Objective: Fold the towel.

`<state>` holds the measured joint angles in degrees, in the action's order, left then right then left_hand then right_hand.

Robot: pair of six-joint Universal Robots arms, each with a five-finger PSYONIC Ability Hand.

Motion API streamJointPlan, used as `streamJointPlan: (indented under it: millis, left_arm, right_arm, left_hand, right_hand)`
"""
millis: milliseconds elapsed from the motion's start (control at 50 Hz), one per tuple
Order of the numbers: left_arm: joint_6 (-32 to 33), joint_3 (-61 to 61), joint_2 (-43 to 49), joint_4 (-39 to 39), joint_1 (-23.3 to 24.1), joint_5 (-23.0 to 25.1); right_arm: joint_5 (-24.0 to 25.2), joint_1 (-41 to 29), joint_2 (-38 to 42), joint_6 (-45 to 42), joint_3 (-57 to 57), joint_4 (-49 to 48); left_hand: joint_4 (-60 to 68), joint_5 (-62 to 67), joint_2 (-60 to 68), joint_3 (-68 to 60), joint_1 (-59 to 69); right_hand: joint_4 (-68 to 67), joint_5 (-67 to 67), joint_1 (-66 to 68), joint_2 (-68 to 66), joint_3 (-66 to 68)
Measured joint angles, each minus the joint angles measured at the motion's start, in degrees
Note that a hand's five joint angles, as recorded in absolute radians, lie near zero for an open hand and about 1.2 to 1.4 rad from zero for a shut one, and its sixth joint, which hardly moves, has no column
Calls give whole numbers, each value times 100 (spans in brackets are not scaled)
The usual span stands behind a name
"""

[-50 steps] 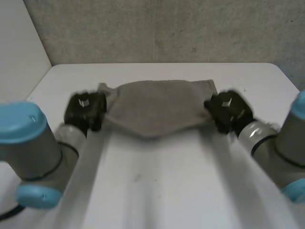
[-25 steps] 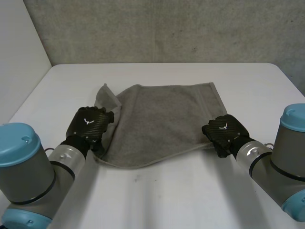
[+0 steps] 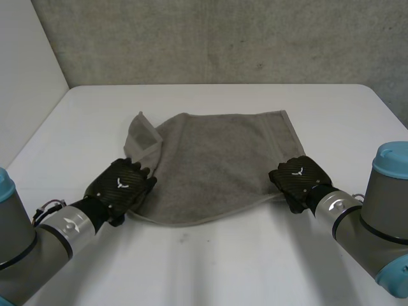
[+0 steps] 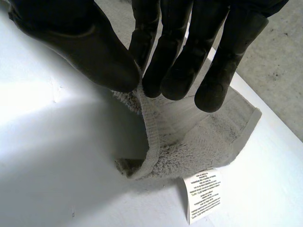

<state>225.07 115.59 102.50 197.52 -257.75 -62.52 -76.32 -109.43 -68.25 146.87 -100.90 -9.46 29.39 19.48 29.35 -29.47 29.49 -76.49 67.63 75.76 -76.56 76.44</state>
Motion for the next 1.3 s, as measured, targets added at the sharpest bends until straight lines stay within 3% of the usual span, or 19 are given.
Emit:
streamJointPlan:
  millis: [140, 360, 600, 760, 940, 1020, 1160, 1300]
  left_arm:
    - [341, -43, 145, -77, -105, -24]
    - [303, -282, 724, 262, -189, -27]
    - [164, -839, 1304, 455, -125, -32]
    - [-241, -889, 440, 595, -8, -311]
    - [-1672, -722, -1866, 625, -38, -1298]
    - [-1940, -709, -2668, 477, -44, -1470]
    - [-1970, -690, -3069, 8, -4, -1475]
    - [-1846, -770, -1968, -211, 22, -1463]
  right_arm:
    - [3, 0, 21, 0, -3, -2]
    - [3, 0, 39, 0, -13, 5]
    - [-18, 10, -9, 30, 8, 3]
    - [-61, 173, -612, 196, 239, 266]
    - [-19, 653, -2302, 308, 1324, 1952]
    - [23, 826, -2704, 286, 1930, 2682]
    - [58, 867, -2586, 101, 2502, 3439]
    - [-40, 729, -1438, -556, 2658, 3709]
  left_hand:
    - [38, 42, 44, -31, 26]
    - [542, 537, 564, -539, 555]
    - [3421, 3377, 3427, -3406, 3362]
    - [3984, 3861, 3990, -3972, 3784]
    - [4031, 3861, 4033, -4017, 3840]
    - [4031, 3861, 4035, -4019, 3915]
    - [4032, 3861, 4037, -4021, 3926]
    - [4032, 3861, 4038, -4022, 3927]
  right_hand:
    - [0, 0, 0, 0, 0]
    - [0, 0, 0, 0, 0]
    - [0, 0, 0, 0, 0]
    - [0, 0, 0, 0, 0]
    - [0, 0, 0, 0, 0]
    - [0, 0, 0, 0, 0]
    - [0, 1, 0, 0, 0]
    - [0, 4, 0, 0, 0]
